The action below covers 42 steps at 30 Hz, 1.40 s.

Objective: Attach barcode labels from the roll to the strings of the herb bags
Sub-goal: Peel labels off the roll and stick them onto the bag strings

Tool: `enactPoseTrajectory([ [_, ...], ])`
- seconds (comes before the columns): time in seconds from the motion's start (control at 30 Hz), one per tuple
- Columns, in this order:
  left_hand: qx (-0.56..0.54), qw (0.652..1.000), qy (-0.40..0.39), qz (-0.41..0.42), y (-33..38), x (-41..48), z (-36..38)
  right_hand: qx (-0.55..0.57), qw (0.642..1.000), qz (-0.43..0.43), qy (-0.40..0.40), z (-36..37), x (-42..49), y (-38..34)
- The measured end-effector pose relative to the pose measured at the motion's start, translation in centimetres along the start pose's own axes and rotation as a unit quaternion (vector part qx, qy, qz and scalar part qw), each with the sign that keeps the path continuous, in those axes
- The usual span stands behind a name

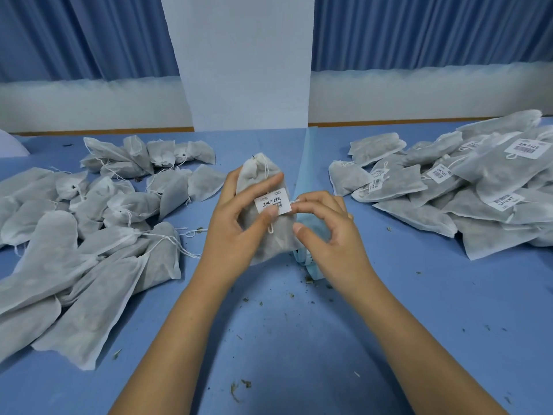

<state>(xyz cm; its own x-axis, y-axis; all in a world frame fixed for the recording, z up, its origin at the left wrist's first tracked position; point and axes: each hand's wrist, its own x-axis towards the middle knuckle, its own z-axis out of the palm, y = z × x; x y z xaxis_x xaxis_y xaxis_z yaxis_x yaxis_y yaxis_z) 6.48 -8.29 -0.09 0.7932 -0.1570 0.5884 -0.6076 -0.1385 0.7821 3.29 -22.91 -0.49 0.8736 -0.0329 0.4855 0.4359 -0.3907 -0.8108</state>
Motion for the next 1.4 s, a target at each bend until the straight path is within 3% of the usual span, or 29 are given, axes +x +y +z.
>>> enactPoseTrajectory([
  [0.1,0.014,0.999,0.028,0.006,0.1,0.1,0.1,-0.011,1.000,-0.008,0.019,0.3,-0.1,0.1],
  [0.3,0.031,0.999,0.012,0.040,0.6,-0.3,1.1,-0.078,0.982,-0.044,0.166,0.6,-0.5,0.2],
  [0.47,0.030,0.998,0.030,0.046,1.1,-0.3,0.9,-0.164,0.965,-0.097,0.182,1.6,-0.9,-0.1],
  [0.57,0.044,0.997,0.041,0.053,1.1,-0.3,0.4,-0.110,0.973,-0.042,0.197,1.0,-0.6,-0.1],
  [0.7,0.034,0.998,0.011,0.055,1.2,-0.2,0.3,0.054,0.989,0.037,0.130,0.0,-0.2,-0.2],
  [0.87,0.011,0.997,-0.053,0.058,1.2,-0.7,0.9,0.118,0.988,0.055,0.084,0.2,-0.3,0.0],
  [1.0,-0.023,0.999,-0.027,0.028,1.0,-0.5,0.9,0.131,0.985,0.064,0.089,0.1,-0.3,0.2],
  [1.4,0.028,0.995,0.070,0.067,0.2,-0.4,1.3,0.095,0.992,0.050,0.068,0.0,-0.1,0.6],
])
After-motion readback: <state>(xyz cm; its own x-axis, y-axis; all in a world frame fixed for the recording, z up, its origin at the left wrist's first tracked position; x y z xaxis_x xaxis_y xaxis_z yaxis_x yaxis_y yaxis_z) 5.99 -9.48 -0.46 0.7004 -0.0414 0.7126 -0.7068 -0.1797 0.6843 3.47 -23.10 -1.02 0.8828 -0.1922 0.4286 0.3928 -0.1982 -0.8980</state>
